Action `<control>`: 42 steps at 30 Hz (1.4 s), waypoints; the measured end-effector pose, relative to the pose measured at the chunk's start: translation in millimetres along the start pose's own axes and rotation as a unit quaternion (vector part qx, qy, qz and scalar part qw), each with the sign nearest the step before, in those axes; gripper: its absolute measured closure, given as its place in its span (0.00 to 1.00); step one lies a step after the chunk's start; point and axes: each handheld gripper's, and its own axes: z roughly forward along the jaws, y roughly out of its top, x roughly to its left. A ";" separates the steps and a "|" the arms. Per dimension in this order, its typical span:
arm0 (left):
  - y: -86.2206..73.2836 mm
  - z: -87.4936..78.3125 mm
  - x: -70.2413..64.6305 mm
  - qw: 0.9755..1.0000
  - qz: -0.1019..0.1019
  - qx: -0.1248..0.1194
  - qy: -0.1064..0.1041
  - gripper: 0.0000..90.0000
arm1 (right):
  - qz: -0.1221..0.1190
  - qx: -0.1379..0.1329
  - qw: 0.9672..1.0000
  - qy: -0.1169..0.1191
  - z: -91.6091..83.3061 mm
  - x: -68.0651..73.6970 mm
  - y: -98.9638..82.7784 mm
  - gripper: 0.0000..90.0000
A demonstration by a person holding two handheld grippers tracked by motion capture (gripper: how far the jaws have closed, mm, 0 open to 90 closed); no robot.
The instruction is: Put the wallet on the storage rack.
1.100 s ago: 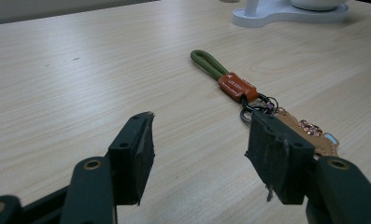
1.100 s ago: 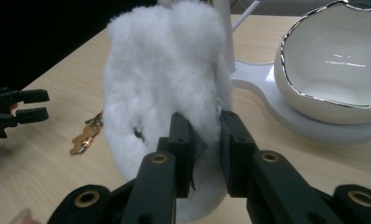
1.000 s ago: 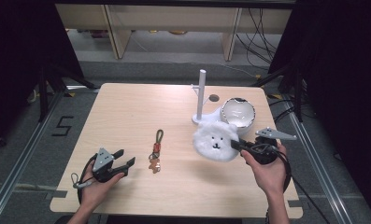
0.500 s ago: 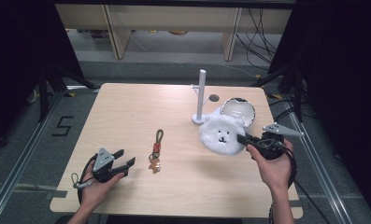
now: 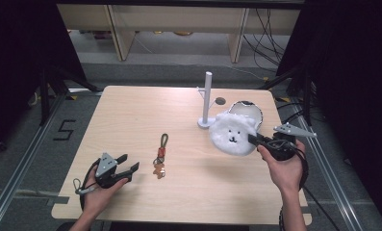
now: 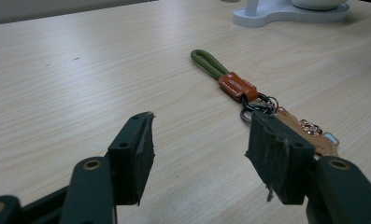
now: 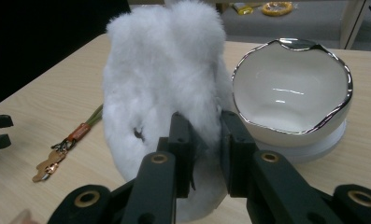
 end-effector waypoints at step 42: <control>0.0 -0.1 0.0 1.000 0.002 0.001 -0.001 0.44 | 0.001 -0.023 0.998 -0.050 9.2 -35.0 23.6 0.86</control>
